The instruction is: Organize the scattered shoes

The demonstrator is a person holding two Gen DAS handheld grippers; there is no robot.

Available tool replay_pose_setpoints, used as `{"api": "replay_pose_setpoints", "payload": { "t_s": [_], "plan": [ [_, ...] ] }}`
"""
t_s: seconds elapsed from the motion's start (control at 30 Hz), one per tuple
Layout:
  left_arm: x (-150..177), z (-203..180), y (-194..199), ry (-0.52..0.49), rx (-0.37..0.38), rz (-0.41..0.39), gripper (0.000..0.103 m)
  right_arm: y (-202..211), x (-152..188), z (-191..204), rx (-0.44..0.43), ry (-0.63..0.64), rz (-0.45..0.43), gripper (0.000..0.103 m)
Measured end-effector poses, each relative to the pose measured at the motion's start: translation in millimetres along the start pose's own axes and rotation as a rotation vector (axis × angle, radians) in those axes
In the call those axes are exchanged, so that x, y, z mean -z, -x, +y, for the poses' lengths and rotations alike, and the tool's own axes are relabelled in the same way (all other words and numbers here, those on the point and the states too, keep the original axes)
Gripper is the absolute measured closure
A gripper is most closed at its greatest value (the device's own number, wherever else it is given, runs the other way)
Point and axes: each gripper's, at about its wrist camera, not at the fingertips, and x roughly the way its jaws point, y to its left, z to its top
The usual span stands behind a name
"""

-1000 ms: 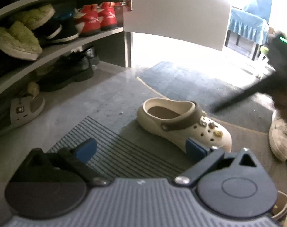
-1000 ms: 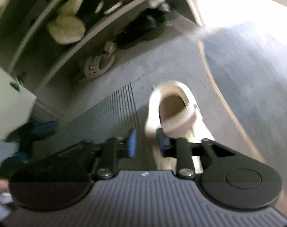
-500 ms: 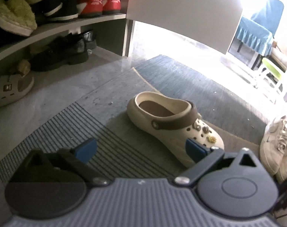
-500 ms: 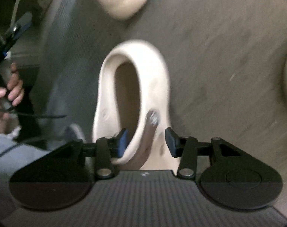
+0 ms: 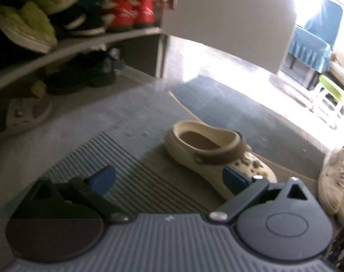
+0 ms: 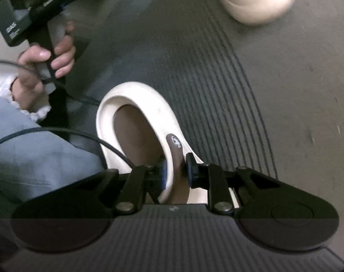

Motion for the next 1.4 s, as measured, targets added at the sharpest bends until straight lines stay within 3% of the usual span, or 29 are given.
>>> {"api": "replay_pose_setpoints", "payload": {
  "t_s": [0.07, 0.27, 0.4, 0.53, 0.67, 0.8, 0.87, 0.9, 1.0, 1.13, 1.2, 1.23, 1.33, 1.4],
  "plan": [
    [-5, 9, 9, 0.006, -0.034, -0.029, 0.002, -1, -16, -1, 0.002, 0.007, -0.017, 0.083],
    [-20, 28, 28, -0.022, -0.168, -0.092, 0.001, -21, -108, 13, 0.049, 0.088, -0.095, 0.082],
    [-23, 38, 29, 0.06, -0.189, -0.092, 0.001, -31, -167, 23, 0.071, 0.09, -0.151, 0.082],
    [-16, 34, 22, 0.068, -0.193, -0.068, 0.001, -48, -215, 30, 0.14, 0.115, -0.212, 0.081],
    [-3, 30, 11, 0.059, -0.18, -0.025, 0.001, -64, -240, 17, 0.135, 0.045, -0.222, 0.072],
    [13, 28, -2, 0.08, -0.159, 0.024, 0.001, -54, -239, 25, 0.087, 0.104, -0.229, 0.061],
    [19, 29, -6, 0.094, -0.145, 0.042, 0.001, -41, -239, 29, 0.082, 0.115, -0.26, 0.049],
    [22, 29, -9, 0.102, -0.141, 0.051, 0.001, -33, -239, 30, 0.076, 0.122, -0.283, 0.048],
    [31, 32, -19, 0.124, -0.122, 0.08, 0.001, 3, -228, 30, 0.078, 0.172, -0.391, 0.046],
    [41, 39, -33, 0.135, -0.148, 0.106, 0.002, 43, -217, 3, 0.227, 0.189, -0.615, 0.045],
    [45, 43, -34, 0.129, -0.147, 0.095, 0.002, 56, -208, -34, 0.297, 0.092, -0.712, 0.045],
    [48, 45, -35, 0.125, -0.139, 0.086, 0.001, 59, -204, -45, 0.297, 0.047, -0.716, 0.048],
    [57, 52, -39, 0.131, -0.11, 0.085, 0.001, 57, -193, -91, 0.263, -0.151, -0.67, 0.068],
    [63, 60, -42, 0.174, -0.08, 0.089, 0.001, 45, -181, -113, 0.255, -0.241, -0.621, 0.068]
  ]
}}
